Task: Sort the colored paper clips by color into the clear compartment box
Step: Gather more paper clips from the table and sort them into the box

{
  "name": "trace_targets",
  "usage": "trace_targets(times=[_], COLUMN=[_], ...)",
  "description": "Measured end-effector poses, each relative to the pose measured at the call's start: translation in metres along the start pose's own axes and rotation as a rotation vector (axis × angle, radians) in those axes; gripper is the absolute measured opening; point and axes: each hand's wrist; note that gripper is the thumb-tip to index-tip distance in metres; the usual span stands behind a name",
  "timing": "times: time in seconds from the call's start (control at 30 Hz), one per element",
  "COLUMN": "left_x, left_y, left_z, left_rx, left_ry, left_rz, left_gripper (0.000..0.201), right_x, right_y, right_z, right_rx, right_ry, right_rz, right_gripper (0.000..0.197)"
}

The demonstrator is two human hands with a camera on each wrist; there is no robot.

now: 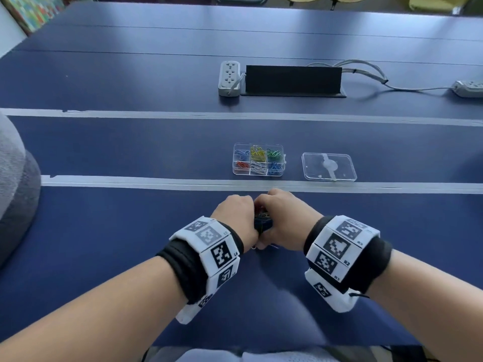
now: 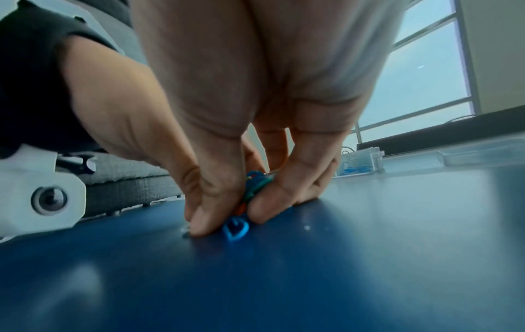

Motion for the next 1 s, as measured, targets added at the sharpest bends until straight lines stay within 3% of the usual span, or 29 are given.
trace_targets(times=[0.2, 0.43, 0.5, 0.8, 0.9, 1.0], left_x=[0.0, 0.005, 0.003, -0.014, -0.019, -0.015], left_y=[0.006, 0.02, 0.021, 0.018, 0.016, 0.016], left_z=[-0.008, -0.018, -0.021, -0.024, -0.015, -0.01], left_rx=[-0.138, -0.235, -0.27, -0.597, -0.655, -0.665], left_ry=[-0.277, -0.632, -0.785, -1.824, -1.969, -2.015], left_rz=[0.028, 0.03, -0.009, -0.135, -0.181, -0.19], left_gripper=[0.014, 0.005, 0.011, 0.025, 0.018, 0.03], right_x=[-0.005, -0.023, -0.031, -0.086, -0.089, -0.078], right_y=[0.003, 0.015, 0.016, 0.021, 0.018, 0.018], right_z=[-0.001, -0.005, -0.006, -0.026, -0.043, -0.054], right_rx=[-0.036, -0.037, -0.057, -0.158, -0.221, -0.312], right_ry=[-0.024, -0.044, -0.04, 0.0, 0.031, -0.069], right_rz=[0.082, 0.143, 0.152, 0.245, 0.201, 0.137], right_gripper=[0.012, 0.013, 0.013, 0.009, 0.01, 0.017])
Point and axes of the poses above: each hand's wrist, its own y-axis towards the middle knuckle, its own x-axis out of the palm, z = x × y, and after that the axes turned 13 degrees about z, right-handed
